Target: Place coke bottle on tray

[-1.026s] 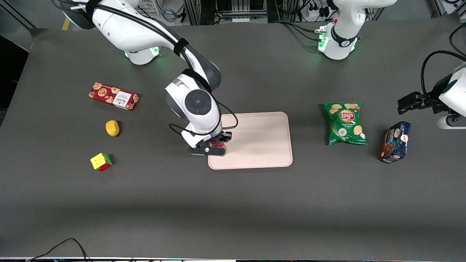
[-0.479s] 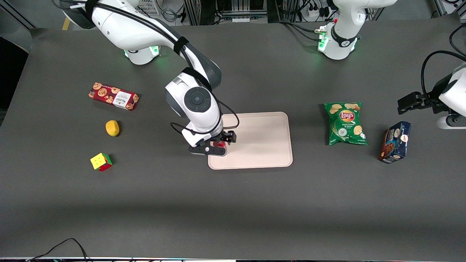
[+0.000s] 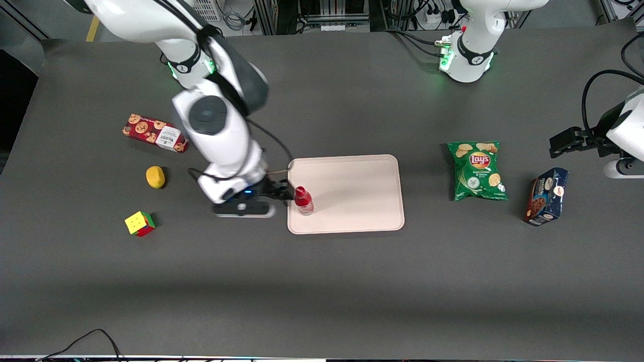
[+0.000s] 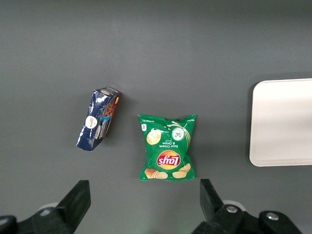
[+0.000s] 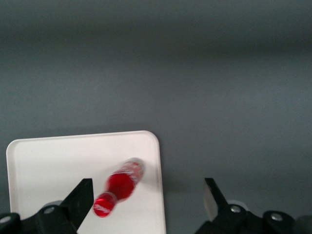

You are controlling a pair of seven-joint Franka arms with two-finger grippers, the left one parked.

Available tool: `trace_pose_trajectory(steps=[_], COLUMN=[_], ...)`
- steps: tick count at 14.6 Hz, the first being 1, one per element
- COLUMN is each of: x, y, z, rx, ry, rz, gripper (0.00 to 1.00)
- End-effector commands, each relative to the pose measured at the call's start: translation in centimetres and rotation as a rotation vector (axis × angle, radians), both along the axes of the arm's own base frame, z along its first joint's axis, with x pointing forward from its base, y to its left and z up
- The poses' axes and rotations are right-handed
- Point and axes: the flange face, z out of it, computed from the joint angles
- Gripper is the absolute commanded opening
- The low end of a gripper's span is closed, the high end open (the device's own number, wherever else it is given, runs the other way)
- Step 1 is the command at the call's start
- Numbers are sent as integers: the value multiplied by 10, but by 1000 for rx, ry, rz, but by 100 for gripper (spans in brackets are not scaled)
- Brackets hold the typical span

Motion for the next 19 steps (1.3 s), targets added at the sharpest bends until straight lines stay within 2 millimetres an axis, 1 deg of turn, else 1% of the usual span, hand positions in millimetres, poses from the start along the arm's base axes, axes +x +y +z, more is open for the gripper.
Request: trace_pose_trajectory(steps=[1, 2, 3, 4, 6, 7, 8, 10, 11, 13, 17, 19], x=[-19, -24, -24, -27, -32, -35, -40, -50, -55, -55, -51, -52], y=[-89, -107, -133, -158, -220, -247, -266, -296, -307, -319, -326, -328], z=[50, 62, 75, 81, 84, 88, 92, 96, 97, 100, 113, 112], rx=[-46, -68, -61, -46, -30, -28, -29, -36, -41, -40, -45, -46], ry=[23, 40, 53, 68, 72, 66, 60, 58, 57, 60, 69, 88], rz=[56, 73, 53, 60, 90, 77, 52, 45, 70, 66, 57, 65], gripper=[100, 100, 100, 100, 100, 100, 100, 100, 100, 100, 100, 100])
